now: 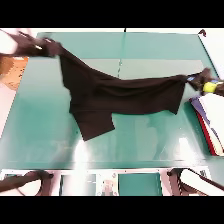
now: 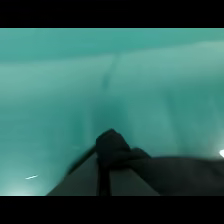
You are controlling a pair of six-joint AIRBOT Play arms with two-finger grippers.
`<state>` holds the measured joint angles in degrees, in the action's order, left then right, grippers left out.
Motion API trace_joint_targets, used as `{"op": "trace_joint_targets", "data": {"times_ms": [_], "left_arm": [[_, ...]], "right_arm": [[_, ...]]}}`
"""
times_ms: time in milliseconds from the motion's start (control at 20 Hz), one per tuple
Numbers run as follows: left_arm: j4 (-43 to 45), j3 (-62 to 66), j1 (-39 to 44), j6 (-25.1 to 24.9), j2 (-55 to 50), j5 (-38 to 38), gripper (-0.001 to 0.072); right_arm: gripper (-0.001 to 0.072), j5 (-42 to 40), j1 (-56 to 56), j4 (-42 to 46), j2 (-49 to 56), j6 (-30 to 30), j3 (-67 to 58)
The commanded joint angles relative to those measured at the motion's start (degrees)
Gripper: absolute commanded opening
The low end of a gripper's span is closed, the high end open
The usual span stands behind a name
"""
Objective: Fold the shirts.
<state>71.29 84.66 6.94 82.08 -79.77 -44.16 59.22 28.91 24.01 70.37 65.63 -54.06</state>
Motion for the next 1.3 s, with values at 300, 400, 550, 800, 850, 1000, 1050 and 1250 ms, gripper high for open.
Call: {"op": "trace_joint_targets", "data": {"times_ms": [300,400,550,800,850,1000,1050,1250], "left_arm": [[-14.9,2.3,-2.9,-5.2,-18.1,1.7,0.0650],[-12.9,7.5,-7.0,-5.2,-17.3,-11.8,0.0650],[-12.5,11.8,-14.2,-5.0,-16.2,-28.6,0.0650],[-12.6,4.5,-19.6,-3.5,-16.0,-41.4,0.0650],[-13.0,0.6,-19.5,-3.5,-16.0,-40.5,0.0650],[-17.9,-11.7,-17.9,-5.3,-16.0,-30.3,0.0650],[-19.6,-15.4,-17.0,-6.7,-16.0,-25.5,0.0650],[-27.3,-22.6,-13.6,-11.6,-16.4,-12.4,0.0649]], "right_arm": [[0.0234,5.6,1.9,-5.8,33.3,-7.5,-20.8],[0.0233,11.7,6.3,-3.8,32.2,-7.1,-23.2],[0.0290,17.5,12.7,3.2,30.1,-4.1,-23.3],[0.0290,20.8,19.3,12.4,26.3,-2.7,-19.4],[0.0290,20.7,20.0,13.2,26.0,-2.7,-18.7],[0.0290,19.8,21.1,13.8,25.9,-2.9,-16.9],[0.0290,19.6,21.0,13.8,25.9,-3.3,-16.3],[0.0290,18.6,20.4,13.8,25.9,-4.3,-14.3]]}}
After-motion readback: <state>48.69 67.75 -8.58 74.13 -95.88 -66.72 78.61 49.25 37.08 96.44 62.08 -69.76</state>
